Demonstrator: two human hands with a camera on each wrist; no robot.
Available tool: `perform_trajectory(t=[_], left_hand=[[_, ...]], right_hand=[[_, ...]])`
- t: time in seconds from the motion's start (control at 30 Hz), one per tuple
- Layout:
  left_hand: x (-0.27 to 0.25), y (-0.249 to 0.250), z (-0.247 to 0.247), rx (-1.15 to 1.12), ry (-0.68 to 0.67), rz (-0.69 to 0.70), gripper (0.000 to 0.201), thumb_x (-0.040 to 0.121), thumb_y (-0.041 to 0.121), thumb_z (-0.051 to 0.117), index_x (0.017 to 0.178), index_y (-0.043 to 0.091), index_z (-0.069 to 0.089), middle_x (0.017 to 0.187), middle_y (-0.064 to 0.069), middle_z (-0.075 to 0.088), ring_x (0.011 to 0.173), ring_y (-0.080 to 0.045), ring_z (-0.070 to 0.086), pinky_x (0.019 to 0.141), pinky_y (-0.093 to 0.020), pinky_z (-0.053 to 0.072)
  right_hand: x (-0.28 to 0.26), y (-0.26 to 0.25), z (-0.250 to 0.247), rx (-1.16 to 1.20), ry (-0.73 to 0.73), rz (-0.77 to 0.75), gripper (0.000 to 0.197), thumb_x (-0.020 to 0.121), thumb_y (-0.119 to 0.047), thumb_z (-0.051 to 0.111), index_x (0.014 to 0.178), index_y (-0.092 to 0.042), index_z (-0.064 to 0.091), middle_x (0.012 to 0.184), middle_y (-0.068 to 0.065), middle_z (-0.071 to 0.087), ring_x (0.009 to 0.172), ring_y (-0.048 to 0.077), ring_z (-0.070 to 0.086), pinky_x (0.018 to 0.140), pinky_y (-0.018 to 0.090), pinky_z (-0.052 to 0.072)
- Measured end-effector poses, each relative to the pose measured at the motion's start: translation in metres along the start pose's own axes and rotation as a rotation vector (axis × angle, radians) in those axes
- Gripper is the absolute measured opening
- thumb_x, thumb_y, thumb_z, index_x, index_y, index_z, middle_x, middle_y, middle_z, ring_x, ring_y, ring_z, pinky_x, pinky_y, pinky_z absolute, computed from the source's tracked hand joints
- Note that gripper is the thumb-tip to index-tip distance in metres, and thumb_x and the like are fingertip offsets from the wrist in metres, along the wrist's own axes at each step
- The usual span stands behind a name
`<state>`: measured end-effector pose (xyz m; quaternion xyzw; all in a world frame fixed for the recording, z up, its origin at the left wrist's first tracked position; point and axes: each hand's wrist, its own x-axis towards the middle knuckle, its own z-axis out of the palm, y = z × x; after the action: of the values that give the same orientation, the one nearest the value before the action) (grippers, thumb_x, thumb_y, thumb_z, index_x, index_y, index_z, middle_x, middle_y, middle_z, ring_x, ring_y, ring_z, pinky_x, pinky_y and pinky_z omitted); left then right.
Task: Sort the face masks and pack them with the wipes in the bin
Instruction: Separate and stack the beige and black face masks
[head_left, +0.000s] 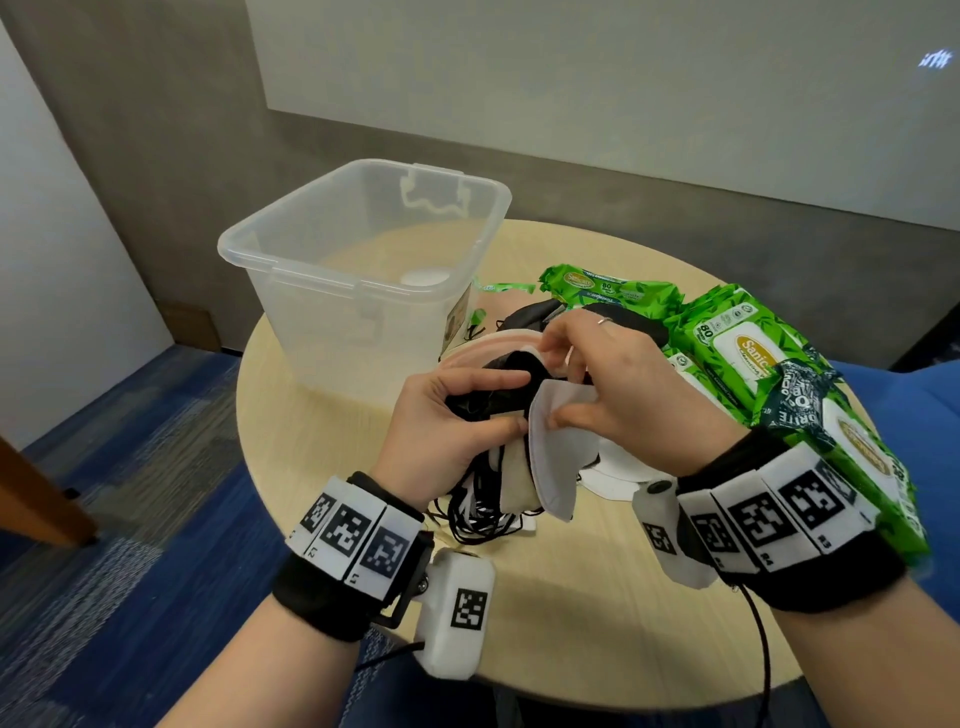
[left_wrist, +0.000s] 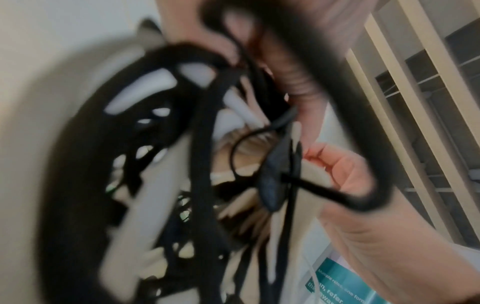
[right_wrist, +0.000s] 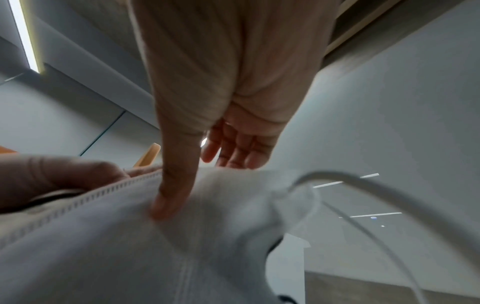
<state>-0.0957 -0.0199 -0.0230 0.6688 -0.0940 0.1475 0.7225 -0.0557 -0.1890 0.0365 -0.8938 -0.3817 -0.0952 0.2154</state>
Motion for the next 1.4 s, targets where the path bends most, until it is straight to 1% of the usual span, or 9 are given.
perform_trajectory(t=[0.13,0.2,0.43,0.63,0.87,0.93,1.07,1.23,1.4], left_hand=[[-0.001,0.001,-0.001,-0.035,0.005,-0.034,0.036,0.06,-0.007,0.081,0.082,0.021,0.075,0.102,0.015,0.07,0.105,-0.002,0.062,0.091,-0.018,0.048],[-0.001,0.003,-0.002,-0.048,0.014,-0.05,0.037,0.061,-0.008,0.08,0.081,0.022,0.076,0.102,0.016,0.07,0.105,-0.002,0.062,0.094,-0.021,0.048],[-0.003,0.004,-0.002,-0.058,0.067,-0.074,0.032,0.066,-0.003,0.078,0.089,0.019,0.074,0.114,0.01,0.067,0.11,-0.002,0.059,0.098,-0.027,0.046],[-0.001,0.001,-0.007,-0.059,0.133,-0.039,0.035,0.076,-0.009,0.067,0.098,0.018,0.069,0.122,0.013,0.06,0.114,0.002,0.055,0.097,-0.019,0.046],[0.0,0.001,-0.005,-0.097,0.144,-0.002,0.041,0.079,-0.013,0.06,0.105,0.018,0.065,0.119,0.018,0.057,0.107,0.013,0.054,0.083,-0.007,0.043],[-0.001,0.002,-0.003,-0.091,0.123,0.003,0.041,0.079,-0.014,0.06,0.105,0.018,0.065,0.123,0.016,0.056,0.111,0.01,0.053,0.086,-0.008,0.043],[-0.001,0.002,-0.004,-0.091,0.106,0.001,0.043,0.079,-0.014,0.06,0.104,0.02,0.067,0.126,0.015,0.056,0.118,0.005,0.051,0.094,-0.012,0.043],[-0.002,0.001,-0.006,-0.119,0.113,-0.005,0.039,0.076,-0.01,0.065,0.101,0.019,0.068,0.125,0.011,0.058,0.115,0.003,0.054,0.086,-0.011,0.045],[-0.004,0.003,-0.003,-0.083,0.092,-0.003,0.038,0.077,-0.012,0.063,0.098,0.018,0.068,0.124,0.011,0.059,0.116,0.0,0.054,0.095,-0.017,0.045]], right_hand=[[-0.005,0.007,0.0,-0.002,0.032,0.007,0.031,0.063,-0.031,0.077,0.087,-0.017,0.062,0.09,-0.008,0.051,0.084,0.016,0.05,0.077,0.042,0.042],[-0.007,0.01,0.0,0.036,0.027,0.028,0.026,0.065,-0.037,0.076,0.082,-0.026,0.059,0.091,-0.008,0.053,0.087,0.015,0.051,0.08,0.046,0.042],[-0.011,0.011,0.001,0.133,0.186,0.011,0.023,0.061,-0.03,0.075,0.059,-0.016,0.057,0.061,-0.008,0.048,0.062,0.01,0.042,0.055,0.02,0.03],[-0.023,0.02,-0.008,0.28,0.234,0.143,0.017,0.07,-0.007,0.078,0.07,-0.017,0.065,0.068,-0.011,0.061,0.067,0.0,0.053,0.06,0.009,0.037],[-0.028,0.014,-0.016,0.383,0.012,0.161,0.013,0.071,-0.006,0.077,0.07,-0.016,0.069,0.078,-0.006,0.061,0.077,0.004,0.055,0.058,0.007,0.04],[-0.024,0.014,-0.01,0.31,0.087,0.11,0.022,0.07,-0.008,0.078,0.067,-0.025,0.065,0.095,-0.004,0.058,0.087,0.001,0.053,0.071,0.008,0.04],[-0.018,0.015,-0.001,0.232,0.112,0.028,0.01,0.069,-0.006,0.078,0.071,-0.013,0.071,0.112,-0.002,0.053,0.098,0.008,0.052,0.086,0.02,0.041],[-0.019,0.016,-0.001,0.286,0.099,0.04,0.007,0.071,-0.008,0.077,0.072,-0.011,0.071,0.118,-0.004,0.055,0.112,0.007,0.051,0.087,0.017,0.04],[-0.016,0.015,0.0,0.341,0.076,0.044,0.006,0.068,-0.021,0.07,0.071,-0.021,0.065,0.099,-0.008,0.059,0.094,0.01,0.056,0.082,0.016,0.042]])
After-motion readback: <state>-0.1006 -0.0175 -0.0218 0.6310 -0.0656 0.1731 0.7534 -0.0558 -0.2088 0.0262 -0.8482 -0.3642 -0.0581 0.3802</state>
